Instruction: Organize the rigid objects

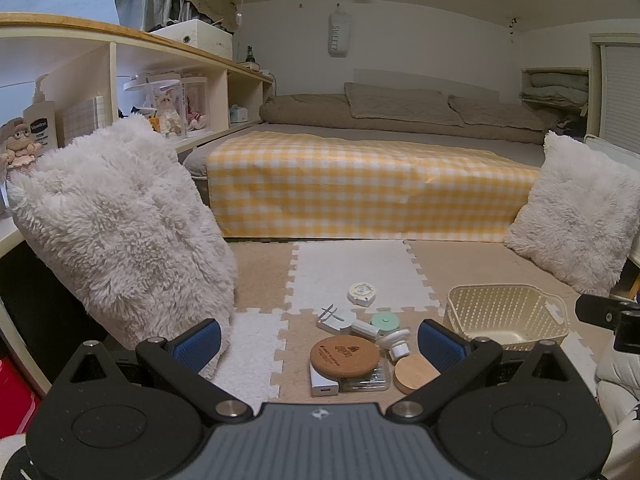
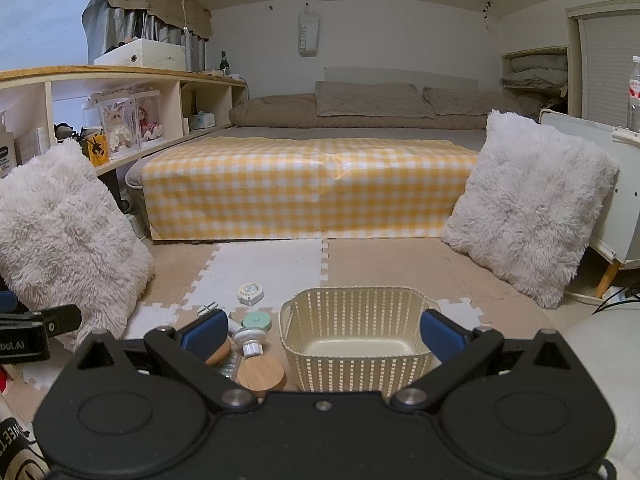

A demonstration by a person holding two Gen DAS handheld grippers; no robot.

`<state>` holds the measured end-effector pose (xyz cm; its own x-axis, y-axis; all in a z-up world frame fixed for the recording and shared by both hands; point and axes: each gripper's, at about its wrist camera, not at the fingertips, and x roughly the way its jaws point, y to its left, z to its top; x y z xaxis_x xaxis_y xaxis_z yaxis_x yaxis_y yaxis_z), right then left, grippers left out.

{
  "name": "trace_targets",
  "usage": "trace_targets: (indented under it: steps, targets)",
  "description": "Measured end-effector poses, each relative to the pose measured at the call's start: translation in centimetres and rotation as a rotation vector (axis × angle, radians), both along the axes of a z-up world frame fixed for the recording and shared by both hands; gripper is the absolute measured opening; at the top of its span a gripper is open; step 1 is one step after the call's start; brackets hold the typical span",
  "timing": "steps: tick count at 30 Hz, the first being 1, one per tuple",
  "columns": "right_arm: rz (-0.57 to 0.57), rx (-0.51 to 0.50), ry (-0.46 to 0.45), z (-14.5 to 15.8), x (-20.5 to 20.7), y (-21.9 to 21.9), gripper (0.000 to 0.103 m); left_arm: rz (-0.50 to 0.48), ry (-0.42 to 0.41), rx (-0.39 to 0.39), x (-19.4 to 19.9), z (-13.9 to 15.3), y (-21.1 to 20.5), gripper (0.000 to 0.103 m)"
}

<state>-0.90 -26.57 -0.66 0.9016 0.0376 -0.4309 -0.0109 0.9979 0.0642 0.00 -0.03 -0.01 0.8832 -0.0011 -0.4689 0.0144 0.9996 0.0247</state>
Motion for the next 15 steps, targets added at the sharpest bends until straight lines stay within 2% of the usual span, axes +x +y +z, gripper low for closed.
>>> trace_targets:
  steps: [15]
  targets:
    - [-0.001, 0.002, 0.003, -0.14, -0.01, 0.14, 0.103, 0.000, -0.001, 0.000, -0.01, 0.00, 0.00, 0.103]
